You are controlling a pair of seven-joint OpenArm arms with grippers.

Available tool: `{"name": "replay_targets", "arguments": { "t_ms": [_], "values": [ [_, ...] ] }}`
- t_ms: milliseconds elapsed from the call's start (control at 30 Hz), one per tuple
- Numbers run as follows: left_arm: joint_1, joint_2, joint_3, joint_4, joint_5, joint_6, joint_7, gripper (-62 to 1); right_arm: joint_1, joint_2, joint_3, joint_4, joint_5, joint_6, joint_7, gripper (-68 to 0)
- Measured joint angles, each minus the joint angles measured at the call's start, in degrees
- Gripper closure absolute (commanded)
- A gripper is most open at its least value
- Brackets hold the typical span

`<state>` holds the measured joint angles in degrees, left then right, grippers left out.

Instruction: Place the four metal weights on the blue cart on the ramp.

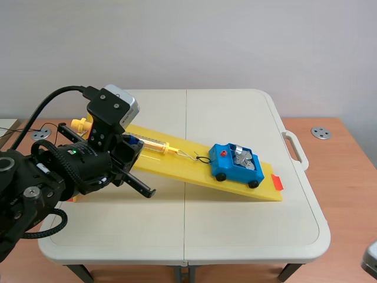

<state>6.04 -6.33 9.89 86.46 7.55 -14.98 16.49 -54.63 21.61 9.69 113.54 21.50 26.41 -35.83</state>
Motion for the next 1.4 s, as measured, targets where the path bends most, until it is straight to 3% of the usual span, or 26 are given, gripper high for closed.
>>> {"name": "replay_targets", "arguments": {
  "t_ms": [533, 667, 1000, 1067, 1200, 1267, 1400],
  "values": [
    [0.0, 0.0, 0.0, 0.0, -0.1, 0.0, 0.1, -2.7, 0.0, 0.0, 0.0, 0.0, 0.0, 0.0, 0.0, -0.6],
    [0.4, 0.0, 0.0, 0.6, -1.2, 0.0, 3.4, -2.7, 1.3, 0.0, 0.0, 0.0, 0.0, 0.0, 1.4, -0.6],
    [11.6, -3.8, 0.0, 18.9, -6.9, 0.0, 12.7, -3.2, 12.0, 0.0, 0.0, 0.0, 0.0, 0.0, 5.5, -0.7],
    [14.8, -5.0, 0.0, 23.1, -7.2, 0.0, 13.9, -7.0, 14.4, 0.0, 0.0, 0.0, 0.0, 0.0, 6.3, -1.6],
    [21.0, -6.1, 0.0, 29.2, -7.2, 0.0, 15.6, -20.1, 18.9, 0.0, 0.0, 0.0, 0.1, 0.0, 6.4, -11.1],
    [23.9, -6.1, -0.1, 30.9, -7.2, 0.0, 15.8, -29.9, 20.8, 0.0, 0.0, 0.0, 0.5, 0.0, 6.4, -20.3],
    [28.2, -6.1, -0.1, 31.8, -7.2, 0.0, 15.9, -51.7, 23.5, -0.1, 0.0, 0.0, 2.3, 0.0, 6.4, -46.2]
  ]
}}
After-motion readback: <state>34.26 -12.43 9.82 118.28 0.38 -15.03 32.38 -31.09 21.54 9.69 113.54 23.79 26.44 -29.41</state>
